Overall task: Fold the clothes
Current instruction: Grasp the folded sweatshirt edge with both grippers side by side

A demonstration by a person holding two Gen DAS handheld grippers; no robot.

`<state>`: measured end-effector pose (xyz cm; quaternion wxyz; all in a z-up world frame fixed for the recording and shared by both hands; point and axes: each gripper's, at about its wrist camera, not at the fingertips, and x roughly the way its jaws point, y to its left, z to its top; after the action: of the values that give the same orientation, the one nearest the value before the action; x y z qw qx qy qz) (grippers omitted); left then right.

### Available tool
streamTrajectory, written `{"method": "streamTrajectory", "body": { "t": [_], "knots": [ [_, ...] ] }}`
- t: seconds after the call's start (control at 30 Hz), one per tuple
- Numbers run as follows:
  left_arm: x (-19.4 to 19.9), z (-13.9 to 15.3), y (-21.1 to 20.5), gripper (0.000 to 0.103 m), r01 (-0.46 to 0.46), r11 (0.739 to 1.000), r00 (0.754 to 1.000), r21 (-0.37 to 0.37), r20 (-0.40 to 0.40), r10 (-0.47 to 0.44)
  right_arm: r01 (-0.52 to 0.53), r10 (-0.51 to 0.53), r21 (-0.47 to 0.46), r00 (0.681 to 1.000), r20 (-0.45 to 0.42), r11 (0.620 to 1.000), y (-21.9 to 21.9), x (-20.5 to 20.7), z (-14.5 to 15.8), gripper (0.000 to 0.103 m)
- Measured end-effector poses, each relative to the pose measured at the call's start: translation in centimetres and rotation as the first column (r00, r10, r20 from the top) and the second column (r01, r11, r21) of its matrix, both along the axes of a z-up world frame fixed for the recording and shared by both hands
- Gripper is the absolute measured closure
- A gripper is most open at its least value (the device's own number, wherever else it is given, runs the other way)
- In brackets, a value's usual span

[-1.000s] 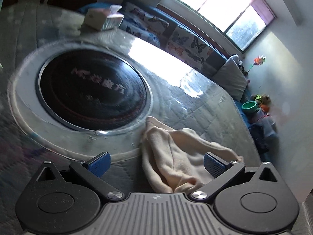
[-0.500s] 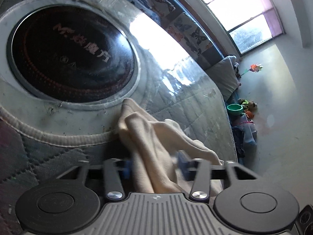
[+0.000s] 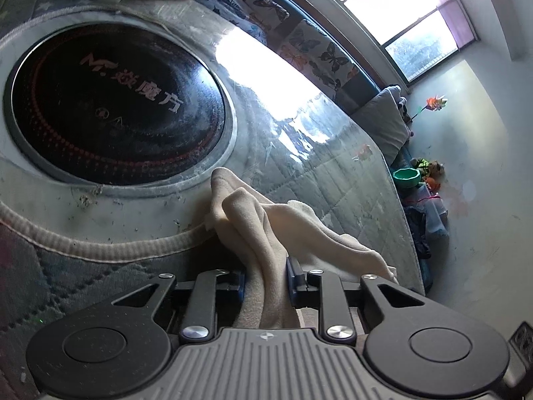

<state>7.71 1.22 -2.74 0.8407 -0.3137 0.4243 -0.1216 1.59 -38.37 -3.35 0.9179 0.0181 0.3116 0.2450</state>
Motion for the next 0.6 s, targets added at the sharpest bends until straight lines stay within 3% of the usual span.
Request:
{"method": "streamTrajectory", "body": {
  "t": [0.17, 0.37, 0.47, 0.53, 0.6],
  "knots": [
    [0.1, 0.2, -0.3, 0.078, 0.004, 1.000, 1.000, 0.027, 0.005, -0.004, 0.151, -0.151, 0.000, 0.987, -0.053, 0.989, -4.3, 2.2, -1.8, 0.048],
    [0.4, 0.5, -0.8, 0.078, 0.006, 0.998, 1.000, 0.059, 0.011, -0.007, 0.158, -0.146, 0.091, 0.980, -0.132, 0.983, -5.9, 3.4, -3.9, 0.046],
    [0.5, 0.7, -1.6, 0.078, 0.009, 0.996, 1.000, 0.090, 0.015, -0.011, 0.137, -0.125, 0.100, 0.985, -0.117, 0.985, -5.4, 3.1, -4.2, 0.061],
    [0.6, 0.9, -2.0, 0.078, 0.004, 0.993, 1.000, 0.118, 0.013, -0.006, 0.135, -0.124, 0.097, 0.986, -0.108, 0.986, -5.0, 2.9, -4.1, 0.081],
    [0.6, 1.4, -2.5, 0.078, 0.012, 0.990, 1.000, 0.138, 0.024, -0.016, 0.140, -0.130, 0.109, 0.987, -0.093, 0.984, -5.1, 2.4, -3.7, 0.087]
  ]
}}
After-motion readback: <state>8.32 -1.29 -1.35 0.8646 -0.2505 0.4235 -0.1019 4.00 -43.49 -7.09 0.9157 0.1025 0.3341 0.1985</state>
